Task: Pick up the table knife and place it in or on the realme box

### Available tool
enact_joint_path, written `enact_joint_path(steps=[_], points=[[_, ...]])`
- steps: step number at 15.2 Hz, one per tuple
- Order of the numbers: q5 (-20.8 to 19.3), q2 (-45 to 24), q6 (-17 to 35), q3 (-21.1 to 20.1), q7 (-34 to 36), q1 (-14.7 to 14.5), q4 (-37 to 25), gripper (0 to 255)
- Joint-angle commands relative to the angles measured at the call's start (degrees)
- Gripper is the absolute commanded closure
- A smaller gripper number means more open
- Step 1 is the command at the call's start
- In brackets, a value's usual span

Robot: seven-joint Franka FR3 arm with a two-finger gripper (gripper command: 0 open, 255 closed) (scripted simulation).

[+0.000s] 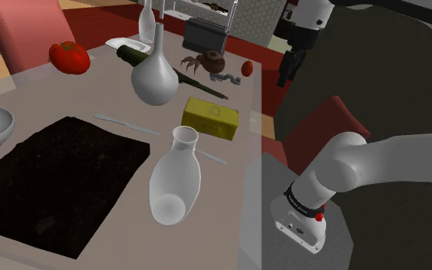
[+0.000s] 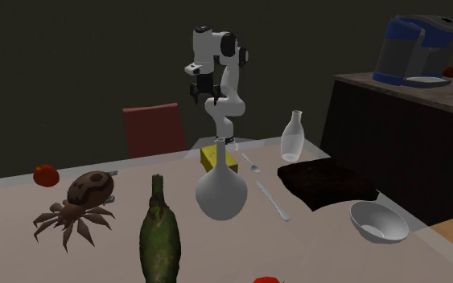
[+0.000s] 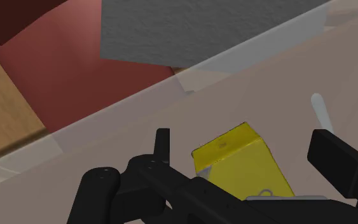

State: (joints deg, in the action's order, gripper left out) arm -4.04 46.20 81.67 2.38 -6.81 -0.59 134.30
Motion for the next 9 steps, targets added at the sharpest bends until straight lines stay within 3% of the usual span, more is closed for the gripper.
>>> enact_joint_path(steps=[1,9], points=[[0.0,0.0,0.0,0.0,0.0,0.0,0.0,0],[3.49,-11.37,12.5,-3.65,0.94,-3.91,-0.01,0]])
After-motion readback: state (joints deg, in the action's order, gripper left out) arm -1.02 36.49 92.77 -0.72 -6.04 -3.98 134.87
